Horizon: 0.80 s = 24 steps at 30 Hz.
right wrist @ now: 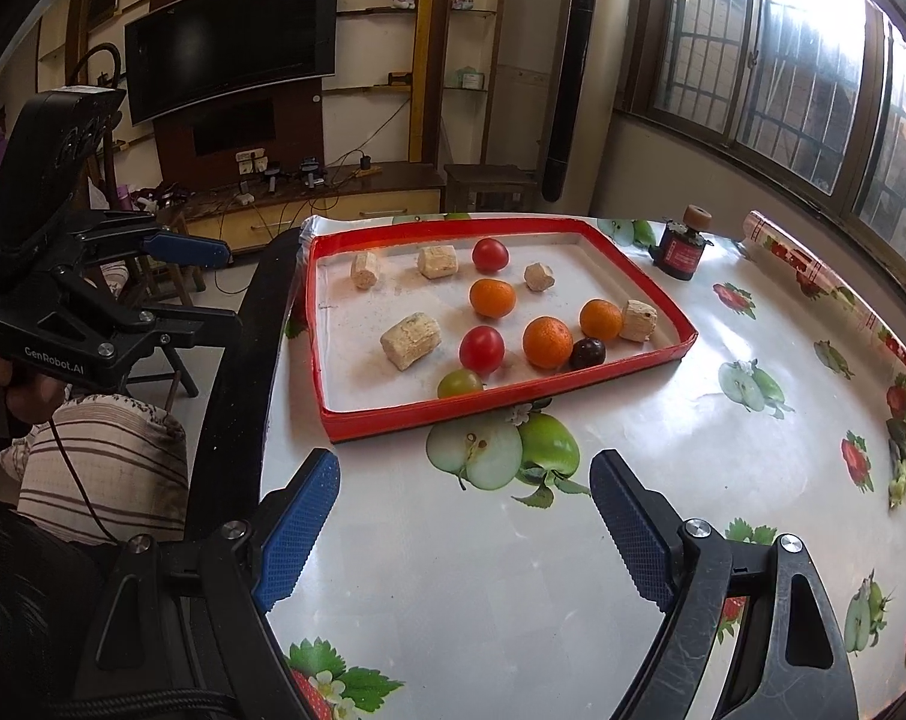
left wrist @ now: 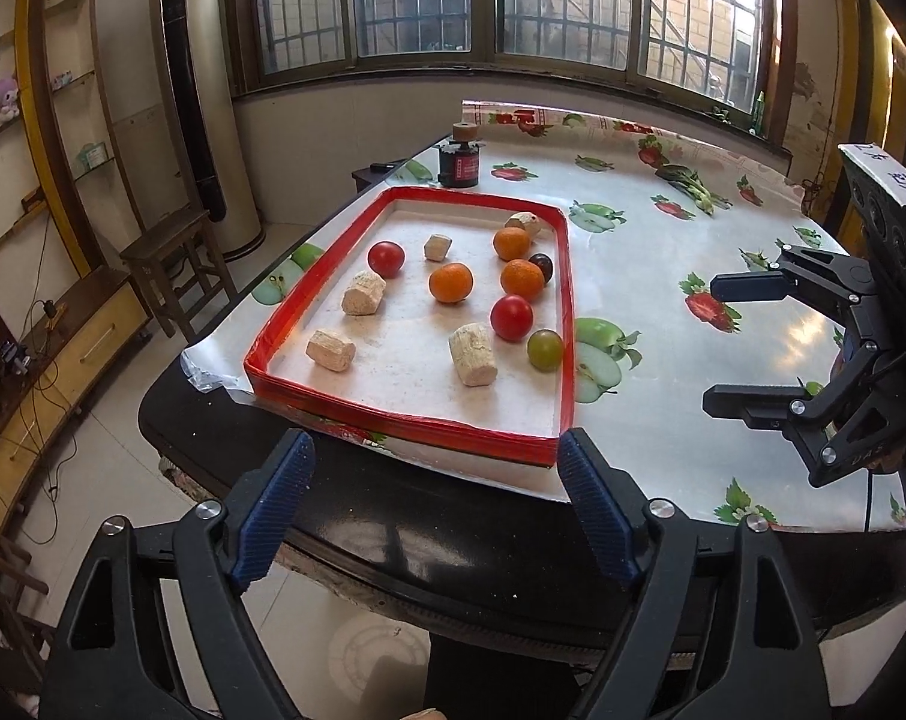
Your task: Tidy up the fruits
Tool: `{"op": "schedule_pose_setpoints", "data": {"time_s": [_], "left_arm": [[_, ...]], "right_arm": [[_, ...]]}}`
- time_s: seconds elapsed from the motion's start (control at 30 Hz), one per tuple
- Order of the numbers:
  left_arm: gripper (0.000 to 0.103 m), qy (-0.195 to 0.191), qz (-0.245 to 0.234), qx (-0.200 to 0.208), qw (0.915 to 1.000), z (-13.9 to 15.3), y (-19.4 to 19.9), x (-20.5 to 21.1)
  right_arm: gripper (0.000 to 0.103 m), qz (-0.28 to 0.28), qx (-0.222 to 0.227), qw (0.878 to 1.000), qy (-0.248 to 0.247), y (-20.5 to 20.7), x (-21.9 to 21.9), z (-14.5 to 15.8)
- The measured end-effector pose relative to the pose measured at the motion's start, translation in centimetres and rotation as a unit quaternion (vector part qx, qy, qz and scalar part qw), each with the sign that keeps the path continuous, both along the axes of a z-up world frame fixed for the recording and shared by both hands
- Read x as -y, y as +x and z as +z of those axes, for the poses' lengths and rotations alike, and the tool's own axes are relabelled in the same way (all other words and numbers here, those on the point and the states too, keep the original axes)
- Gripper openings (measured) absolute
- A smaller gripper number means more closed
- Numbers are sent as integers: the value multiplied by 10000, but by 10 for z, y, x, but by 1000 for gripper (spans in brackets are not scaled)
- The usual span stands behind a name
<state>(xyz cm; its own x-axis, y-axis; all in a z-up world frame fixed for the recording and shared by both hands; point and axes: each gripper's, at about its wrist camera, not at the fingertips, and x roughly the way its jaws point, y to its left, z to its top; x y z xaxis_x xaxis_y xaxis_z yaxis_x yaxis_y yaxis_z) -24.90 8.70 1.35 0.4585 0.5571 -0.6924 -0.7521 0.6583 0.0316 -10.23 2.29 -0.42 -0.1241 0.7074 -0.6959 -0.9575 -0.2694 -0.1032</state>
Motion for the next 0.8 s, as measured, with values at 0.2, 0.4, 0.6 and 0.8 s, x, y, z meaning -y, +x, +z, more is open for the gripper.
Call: {"op": "schedule_pose_setpoints", "data": {"time_s": [0.2,0.4,0.6,0.8], "left_arm": [[84,96,13,25,10000,5,-5,7],[84,153,136,-82,9998,5,-9,10],[84,161,196,9,9997,8,-13,11],[84,240,183,58,9995,11,-13,14]], "right_arm": [[87,46,-28,10000,-18,-1,12,-1],[87,51,-34,10000,-4,0,22,-2],[87,23,-62,10000,36,2,33,-2],[87,-7,-83,10000,31,3,37,-4]]}}
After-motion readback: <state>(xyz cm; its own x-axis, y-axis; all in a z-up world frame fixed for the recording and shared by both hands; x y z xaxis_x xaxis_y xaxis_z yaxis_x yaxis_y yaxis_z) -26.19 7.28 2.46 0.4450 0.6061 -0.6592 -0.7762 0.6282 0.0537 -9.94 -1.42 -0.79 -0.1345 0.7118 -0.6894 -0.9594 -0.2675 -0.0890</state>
